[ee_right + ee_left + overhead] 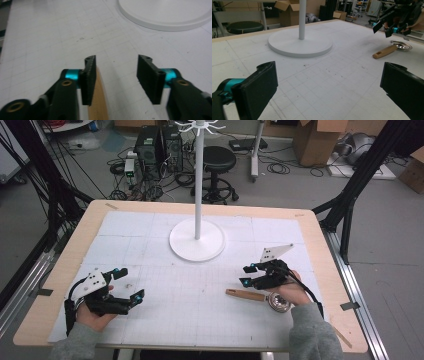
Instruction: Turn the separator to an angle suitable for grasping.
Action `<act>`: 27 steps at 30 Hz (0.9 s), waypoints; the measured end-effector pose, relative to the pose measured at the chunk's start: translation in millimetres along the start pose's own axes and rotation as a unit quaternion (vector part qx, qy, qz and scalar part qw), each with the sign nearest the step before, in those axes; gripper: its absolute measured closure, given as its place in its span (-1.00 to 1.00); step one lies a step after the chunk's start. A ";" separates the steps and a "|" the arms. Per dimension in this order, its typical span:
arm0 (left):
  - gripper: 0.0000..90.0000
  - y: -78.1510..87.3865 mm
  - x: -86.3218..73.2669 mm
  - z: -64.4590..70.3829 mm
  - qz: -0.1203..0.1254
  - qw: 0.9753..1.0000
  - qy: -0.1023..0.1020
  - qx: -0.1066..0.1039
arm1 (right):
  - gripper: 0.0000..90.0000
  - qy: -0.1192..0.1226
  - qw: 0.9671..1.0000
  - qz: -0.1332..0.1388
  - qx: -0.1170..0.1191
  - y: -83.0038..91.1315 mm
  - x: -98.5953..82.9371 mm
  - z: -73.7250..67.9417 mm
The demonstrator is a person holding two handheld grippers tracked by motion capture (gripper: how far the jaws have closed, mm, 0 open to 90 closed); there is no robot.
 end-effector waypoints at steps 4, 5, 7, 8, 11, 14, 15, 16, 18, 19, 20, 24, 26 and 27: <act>-0.96 -1.9 -0.2 -0.3 -0.001 1.000 0.001 -0.001 | -0.24 0.014 0.999 -0.019 -0.029 3.0 -3.2 0.7; -0.96 -2.5 -0.1 -0.5 0.000 1.000 0.001 0.000 | -0.24 0.014 0.999 -0.019 -0.029 3.0 -3.2 0.7; -0.96 -4.0 0.2 -1.1 0.000 1.000 0.001 0.001 | -0.36 0.020 0.999 -0.023 -0.034 3.4 -6.4 0.9; -0.96 -4.0 0.2 -1.1 0.000 1.000 0.001 0.001 | -0.46 0.023 0.999 -0.022 -0.037 3.9 -7.1 0.6; -0.96 -5.8 0.2 -1.2 0.001 1.000 0.001 0.000 | -0.68 0.023 0.999 -0.013 -0.037 6.6 -9.2 -0.1; -0.96 -7.5 0.1 -2.0 0.001 1.000 0.001 0.001 | -0.83 0.022 0.999 -0.007 -0.036 9.4 -10.5 -1.7; -0.96 -7.9 0.3 -2.3 0.002 1.000 0.001 0.001 | -0.87 0.022 0.999 -0.005 -0.036 11.0 -11.1 -1.7; -0.96 -8.4 0.3 -2.1 0.003 1.000 0.002 0.001 | -0.96 0.022 0.999 0.000 -0.036 14.1 -12.4 -2.7; -0.96 -8.8 0.7 -2.1 0.003 1.000 0.000 0.001 | -0.96 0.020 0.999 0.000 -0.034 16.1 -13.1 -3.5; -0.96 -9.2 0.9 -1.7 0.003 1.000 0.002 0.001 | -0.98 0.023 0.999 0.004 -0.032 20.0 -14.4 -4.1; -0.96 -9.3 1.5 -1.5 0.004 1.000 0.004 -0.002 | -0.98 0.023 0.999 0.004 -0.032 20.0 -14.4 -4.1; -0.96 -10.1 3.9 0.4 0.011 1.000 0.009 -0.007 | -0.98 0.027 0.999 0.008 -0.025 26.6 -16.3 -5.4; -0.96 -10.7 3.7 0.8 0.010 1.000 0.009 -0.007 | -0.98 0.029 0.999 0.007 -0.023 27.1 -16.6 -5.4; -0.96 -11.2 3.4 1.0 0.009 1.000 0.010 -0.007 | -0.98 0.028 0.999 0.005 -0.026 27.3 -17.0 -6.1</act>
Point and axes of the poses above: each handheld gripper's, and its own axes: y roughly backward along the jaws, x roughly out of its top, z roughly to its right, the point moved 1 cm from there along -y, roughly forward along the jaws, and after that the axes turned 9 degrees about x, right-handed, at the moved point
